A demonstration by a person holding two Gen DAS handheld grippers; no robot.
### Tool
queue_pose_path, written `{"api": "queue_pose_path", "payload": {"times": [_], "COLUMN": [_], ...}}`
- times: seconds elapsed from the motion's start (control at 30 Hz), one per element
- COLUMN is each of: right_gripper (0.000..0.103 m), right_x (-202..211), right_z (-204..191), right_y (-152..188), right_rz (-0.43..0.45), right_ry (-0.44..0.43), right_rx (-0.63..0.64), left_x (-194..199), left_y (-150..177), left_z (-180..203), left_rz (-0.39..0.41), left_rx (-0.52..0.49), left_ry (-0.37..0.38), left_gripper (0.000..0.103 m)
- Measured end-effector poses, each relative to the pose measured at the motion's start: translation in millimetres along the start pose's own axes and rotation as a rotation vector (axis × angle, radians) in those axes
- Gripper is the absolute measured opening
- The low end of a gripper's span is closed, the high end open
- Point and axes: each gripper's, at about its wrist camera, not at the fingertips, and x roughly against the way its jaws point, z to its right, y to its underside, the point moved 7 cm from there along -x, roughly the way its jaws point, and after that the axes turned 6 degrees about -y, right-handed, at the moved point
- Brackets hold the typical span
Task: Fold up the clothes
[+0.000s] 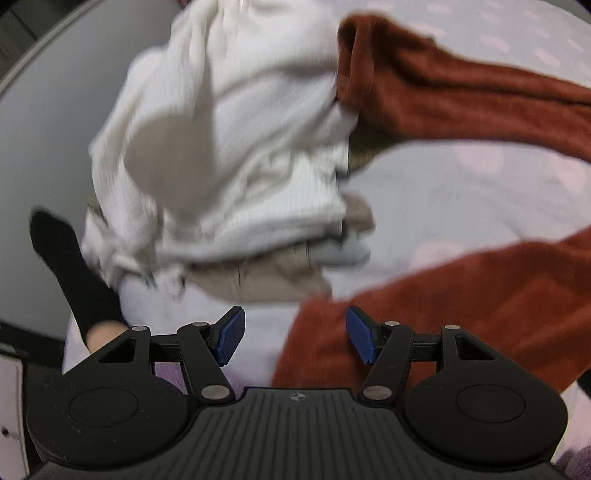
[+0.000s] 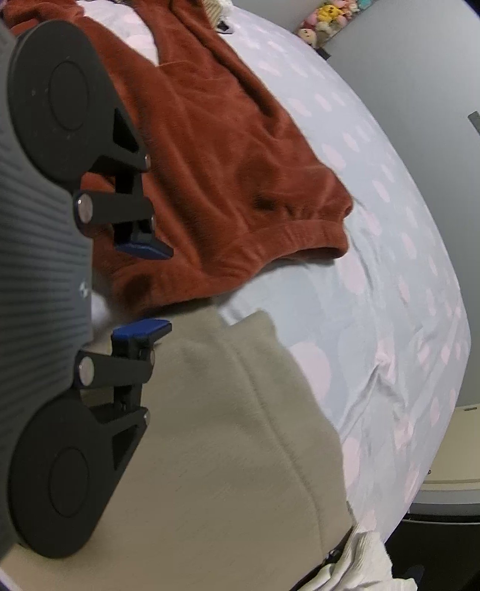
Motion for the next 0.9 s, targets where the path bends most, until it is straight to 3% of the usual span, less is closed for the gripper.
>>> {"api": "queue_pose_path", "payload": {"times": [0.17,0.33,0.53,0.63,0.67,0.7,0.73,0.9], "right_gripper": [0.046,0.046,0.046,0.049,0.048,0.043,0.031,0.021], "right_x": [12,2,-28,-47,-52,-56,-55,-26], "right_z": [2,7,8,5,4,3,1,-4], "right_y": [5,14,5,6,8,10,9,-1], "right_rz": [-0.042,-0.18,-0.247,-0.296,-0.31,-0.322,-0.316,-0.225], "right_ry": [-0.009,-0.026,-0.087,-0.084,-0.075,-0.065,-0.055,-0.041], "right_rx": [0.056,0.069,-0.112,-0.18,-0.189,-0.196,-0.183,-0.143], "left_x": [-19,-34,-44,-48,-49,-49,-47,-23], "left_y": [22,31,37,39,39,38,37,23], "left_z": [2,4,7,6,5,5,6,-11], "left_rz": [-0.045,-0.085,-0.119,-0.119,-0.117,-0.11,-0.095,0.001], "left_rx": [0.024,0.077,0.129,0.174,0.192,0.206,0.212,0.228], "left_ry": [0.013,0.032,0.036,0.029,0.029,0.039,0.05,-0.003], "left_gripper": [0.059,0.058,0.055,0.043,0.033,0.024,0.022,0.014]}}
